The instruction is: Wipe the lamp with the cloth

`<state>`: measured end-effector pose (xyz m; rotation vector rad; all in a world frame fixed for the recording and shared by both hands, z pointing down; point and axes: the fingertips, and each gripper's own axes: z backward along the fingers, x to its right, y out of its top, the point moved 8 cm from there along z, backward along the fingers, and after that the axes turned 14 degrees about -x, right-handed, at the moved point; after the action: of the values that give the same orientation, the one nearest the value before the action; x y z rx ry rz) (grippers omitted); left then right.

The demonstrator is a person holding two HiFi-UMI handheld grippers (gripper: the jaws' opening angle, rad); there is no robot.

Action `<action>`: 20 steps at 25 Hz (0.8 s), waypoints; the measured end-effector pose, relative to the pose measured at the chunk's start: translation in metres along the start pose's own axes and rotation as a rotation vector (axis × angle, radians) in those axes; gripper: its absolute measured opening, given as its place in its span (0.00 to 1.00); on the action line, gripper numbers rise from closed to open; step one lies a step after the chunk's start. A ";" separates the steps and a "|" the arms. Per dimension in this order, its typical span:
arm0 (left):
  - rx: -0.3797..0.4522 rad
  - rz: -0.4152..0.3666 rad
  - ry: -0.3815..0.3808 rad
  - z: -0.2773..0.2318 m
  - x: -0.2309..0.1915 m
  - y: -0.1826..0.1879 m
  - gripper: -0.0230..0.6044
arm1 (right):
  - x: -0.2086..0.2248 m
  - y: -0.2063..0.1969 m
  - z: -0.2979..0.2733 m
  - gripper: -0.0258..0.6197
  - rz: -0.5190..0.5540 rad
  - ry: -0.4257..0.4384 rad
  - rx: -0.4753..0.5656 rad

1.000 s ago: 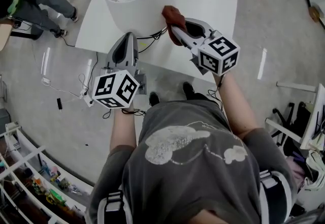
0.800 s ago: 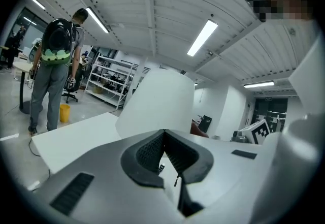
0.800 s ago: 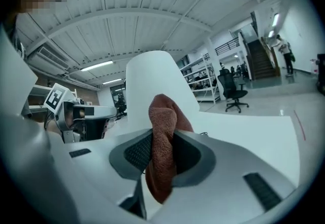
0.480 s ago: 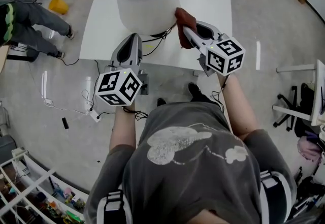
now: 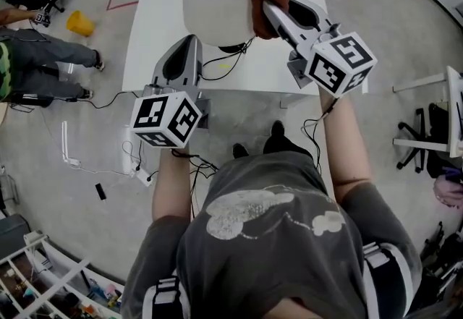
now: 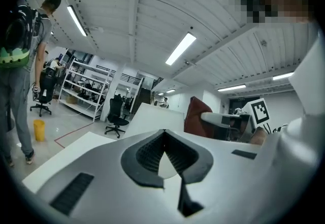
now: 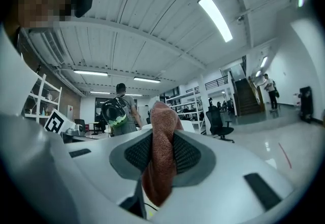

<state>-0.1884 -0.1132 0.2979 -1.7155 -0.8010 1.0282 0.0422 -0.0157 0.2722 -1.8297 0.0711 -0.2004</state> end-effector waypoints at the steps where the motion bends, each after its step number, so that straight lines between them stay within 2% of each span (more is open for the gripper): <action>1: 0.001 -0.006 -0.006 0.000 0.000 0.002 0.05 | -0.004 0.004 -0.003 0.18 0.006 -0.001 -0.001; 7: -0.019 0.005 0.001 -0.001 0.002 -0.005 0.05 | -0.020 -0.016 -0.023 0.18 0.003 0.050 -0.069; 15: -0.079 0.039 0.081 -0.011 -0.002 -0.018 0.05 | -0.029 -0.057 -0.039 0.18 -0.012 0.152 -0.157; 20: -0.124 0.058 0.131 -0.023 0.001 -0.032 0.05 | -0.026 -0.091 -0.040 0.18 -0.061 0.218 -0.200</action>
<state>-0.1695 -0.1100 0.3321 -1.9008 -0.7481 0.9097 0.0042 -0.0256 0.3676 -2.0048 0.1947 -0.4493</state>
